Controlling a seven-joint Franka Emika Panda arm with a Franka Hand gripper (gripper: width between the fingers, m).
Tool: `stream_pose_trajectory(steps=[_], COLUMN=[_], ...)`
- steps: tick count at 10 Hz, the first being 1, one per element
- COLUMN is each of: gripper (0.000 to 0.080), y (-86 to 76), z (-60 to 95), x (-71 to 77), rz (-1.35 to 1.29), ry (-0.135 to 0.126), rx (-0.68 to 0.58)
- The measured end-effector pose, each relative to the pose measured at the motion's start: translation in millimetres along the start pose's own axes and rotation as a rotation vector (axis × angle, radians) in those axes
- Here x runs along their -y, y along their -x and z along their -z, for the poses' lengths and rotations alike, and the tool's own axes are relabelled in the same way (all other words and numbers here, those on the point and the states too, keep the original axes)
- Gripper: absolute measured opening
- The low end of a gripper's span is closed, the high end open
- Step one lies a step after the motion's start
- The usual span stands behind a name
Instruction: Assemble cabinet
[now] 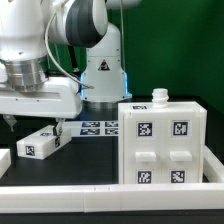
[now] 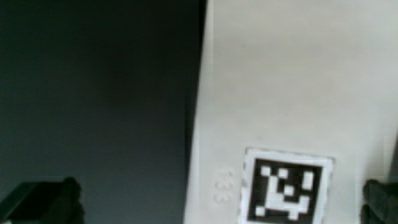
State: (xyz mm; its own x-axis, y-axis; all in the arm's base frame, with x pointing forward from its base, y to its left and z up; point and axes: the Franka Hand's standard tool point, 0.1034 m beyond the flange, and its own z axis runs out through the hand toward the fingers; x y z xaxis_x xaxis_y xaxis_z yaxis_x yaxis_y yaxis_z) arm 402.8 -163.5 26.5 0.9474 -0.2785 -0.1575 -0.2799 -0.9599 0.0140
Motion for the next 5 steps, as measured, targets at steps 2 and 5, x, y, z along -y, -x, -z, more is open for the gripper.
stream_pose_trajectory(steps=[2,5], gripper=[0.0796,0.0796], y=[-2.9,-10.4], z=[1.8,7.5], x=[7.5,15.1], rz=[0.002,0.019], ry=[-0.001,-0.001], rx=[0.002,0.0])
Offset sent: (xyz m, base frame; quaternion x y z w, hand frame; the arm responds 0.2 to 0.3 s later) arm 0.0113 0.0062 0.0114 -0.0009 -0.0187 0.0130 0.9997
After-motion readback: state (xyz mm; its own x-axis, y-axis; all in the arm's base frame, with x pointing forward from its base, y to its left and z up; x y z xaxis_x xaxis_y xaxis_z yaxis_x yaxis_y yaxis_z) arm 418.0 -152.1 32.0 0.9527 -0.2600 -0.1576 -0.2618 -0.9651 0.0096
